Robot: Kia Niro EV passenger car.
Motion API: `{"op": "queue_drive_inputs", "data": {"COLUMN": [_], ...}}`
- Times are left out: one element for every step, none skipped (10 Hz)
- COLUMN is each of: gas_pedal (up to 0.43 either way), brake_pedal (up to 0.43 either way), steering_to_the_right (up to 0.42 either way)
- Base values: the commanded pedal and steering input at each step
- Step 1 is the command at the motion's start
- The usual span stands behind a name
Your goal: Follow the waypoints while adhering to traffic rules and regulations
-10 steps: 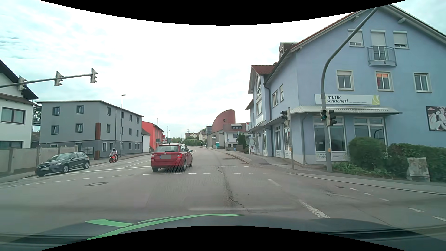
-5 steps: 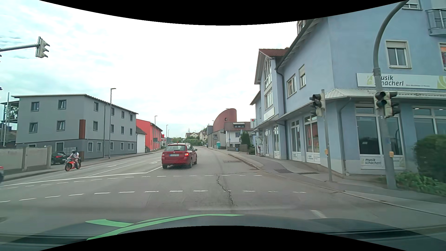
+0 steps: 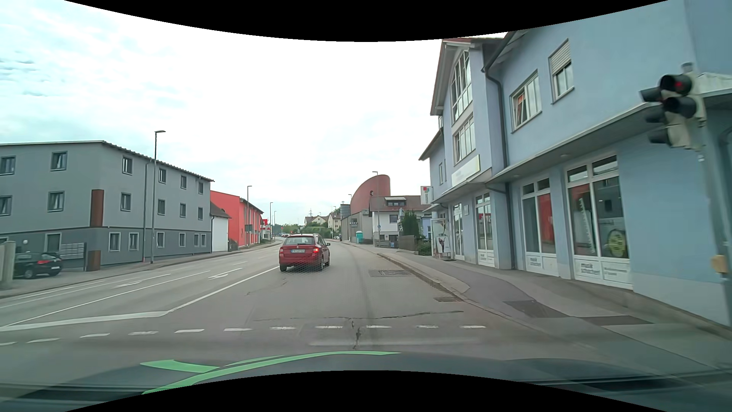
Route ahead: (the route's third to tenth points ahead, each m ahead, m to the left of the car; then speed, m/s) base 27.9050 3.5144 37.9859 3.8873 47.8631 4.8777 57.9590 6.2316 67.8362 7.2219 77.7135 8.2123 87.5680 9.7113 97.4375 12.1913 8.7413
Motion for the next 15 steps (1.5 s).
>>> {"op": "queue_drive_inputs", "data": {"gas_pedal": [0.177,0.177,0.177,0.177,0.177,0.177,0.177,0.177,0.169,0.169,0.157,0.157,0.157,0.157,0.157], "brake_pedal": [0.000,0.000,0.000,0.000,0.000,0.000,0.000,0.000,0.000,0.000,0.000,0.000,0.000,0.000,0.000], "steering_to_the_right": [-0.008,-0.008,-0.009,-0.010,-0.012,-0.013,-0.016,-0.018,-0.018,-0.018,-0.018,-0.018,-0.018,-0.018,-0.018]}}
